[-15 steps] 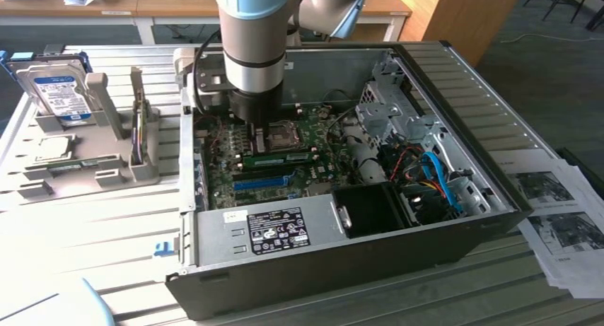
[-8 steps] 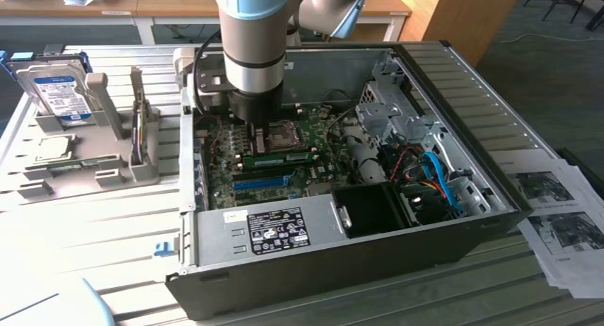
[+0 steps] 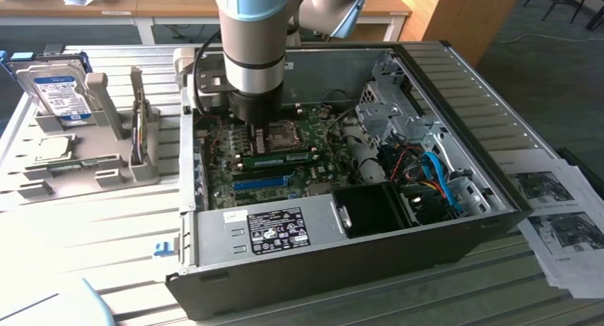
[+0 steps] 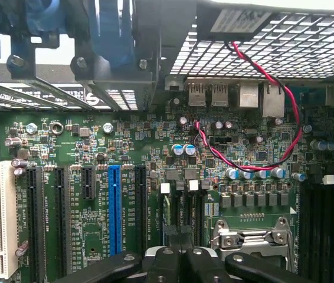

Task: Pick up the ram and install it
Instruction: 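Press down the ram until it locks into place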

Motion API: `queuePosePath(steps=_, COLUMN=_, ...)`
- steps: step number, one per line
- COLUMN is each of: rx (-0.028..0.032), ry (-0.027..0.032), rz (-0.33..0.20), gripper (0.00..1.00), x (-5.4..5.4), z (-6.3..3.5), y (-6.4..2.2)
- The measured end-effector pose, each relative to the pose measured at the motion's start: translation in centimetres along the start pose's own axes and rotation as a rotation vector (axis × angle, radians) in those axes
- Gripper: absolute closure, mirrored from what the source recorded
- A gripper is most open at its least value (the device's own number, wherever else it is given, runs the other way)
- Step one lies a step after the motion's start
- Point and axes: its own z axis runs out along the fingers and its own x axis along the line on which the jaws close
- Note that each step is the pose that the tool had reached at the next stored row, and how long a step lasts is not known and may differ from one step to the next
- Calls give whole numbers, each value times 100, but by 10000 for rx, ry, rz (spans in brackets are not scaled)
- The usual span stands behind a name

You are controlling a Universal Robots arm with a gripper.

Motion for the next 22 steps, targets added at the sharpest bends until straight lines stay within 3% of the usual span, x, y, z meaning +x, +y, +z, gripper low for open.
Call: queuePosePath(steps=22, rx=1, ry=-3, rz=0, gripper=91, x=5, z=25, y=0)
